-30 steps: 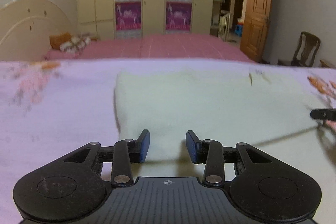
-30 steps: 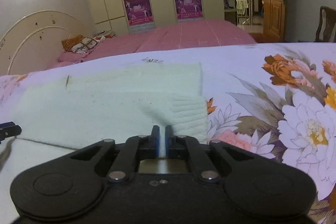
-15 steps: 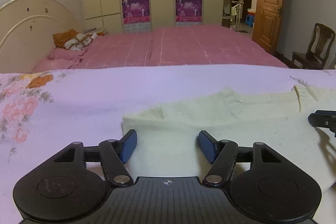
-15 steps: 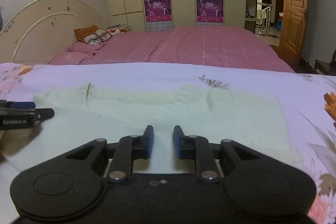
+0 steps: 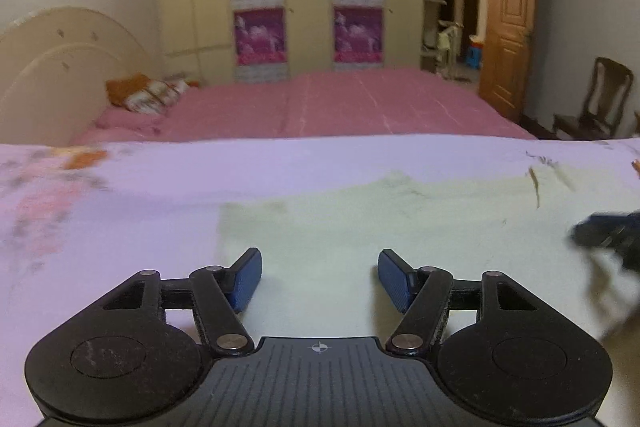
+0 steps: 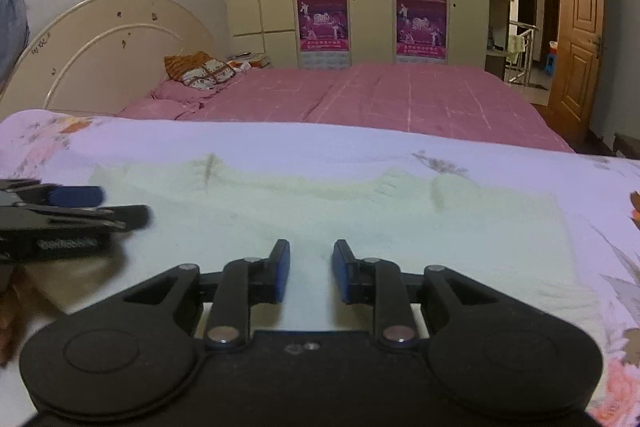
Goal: Fold small clothes
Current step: 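Move both open grippers to the hem of the folded sweater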
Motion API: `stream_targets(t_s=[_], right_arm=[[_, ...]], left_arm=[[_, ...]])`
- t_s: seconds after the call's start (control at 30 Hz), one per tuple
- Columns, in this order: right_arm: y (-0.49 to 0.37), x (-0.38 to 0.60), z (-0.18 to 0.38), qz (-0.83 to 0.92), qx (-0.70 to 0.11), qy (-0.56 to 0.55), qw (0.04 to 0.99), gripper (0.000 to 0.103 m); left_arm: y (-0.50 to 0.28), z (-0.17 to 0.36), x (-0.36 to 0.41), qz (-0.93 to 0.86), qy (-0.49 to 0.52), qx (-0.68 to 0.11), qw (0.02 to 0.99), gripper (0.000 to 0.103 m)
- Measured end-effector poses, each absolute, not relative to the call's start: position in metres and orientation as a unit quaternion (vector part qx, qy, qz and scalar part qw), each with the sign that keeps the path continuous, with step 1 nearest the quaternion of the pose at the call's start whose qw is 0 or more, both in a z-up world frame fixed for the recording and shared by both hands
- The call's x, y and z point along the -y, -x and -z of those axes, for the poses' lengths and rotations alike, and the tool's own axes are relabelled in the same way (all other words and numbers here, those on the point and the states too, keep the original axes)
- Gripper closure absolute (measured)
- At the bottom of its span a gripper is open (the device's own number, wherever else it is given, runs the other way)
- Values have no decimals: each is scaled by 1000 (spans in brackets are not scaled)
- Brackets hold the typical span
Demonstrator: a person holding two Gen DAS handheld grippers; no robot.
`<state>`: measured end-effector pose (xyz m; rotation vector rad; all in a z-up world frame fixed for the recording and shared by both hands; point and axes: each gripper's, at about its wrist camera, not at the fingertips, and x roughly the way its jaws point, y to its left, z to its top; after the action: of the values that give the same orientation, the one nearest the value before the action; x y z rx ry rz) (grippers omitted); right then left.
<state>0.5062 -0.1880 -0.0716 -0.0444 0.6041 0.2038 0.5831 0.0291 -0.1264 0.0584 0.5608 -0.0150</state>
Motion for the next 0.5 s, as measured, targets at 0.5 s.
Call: stream_targets(t_s=[0.5], right_arm=[[-455, 245, 68, -53, -303, 62, 949, 80]], left_arm=[[-536, 143, -84, -64, 14, -311, 948, 38]])
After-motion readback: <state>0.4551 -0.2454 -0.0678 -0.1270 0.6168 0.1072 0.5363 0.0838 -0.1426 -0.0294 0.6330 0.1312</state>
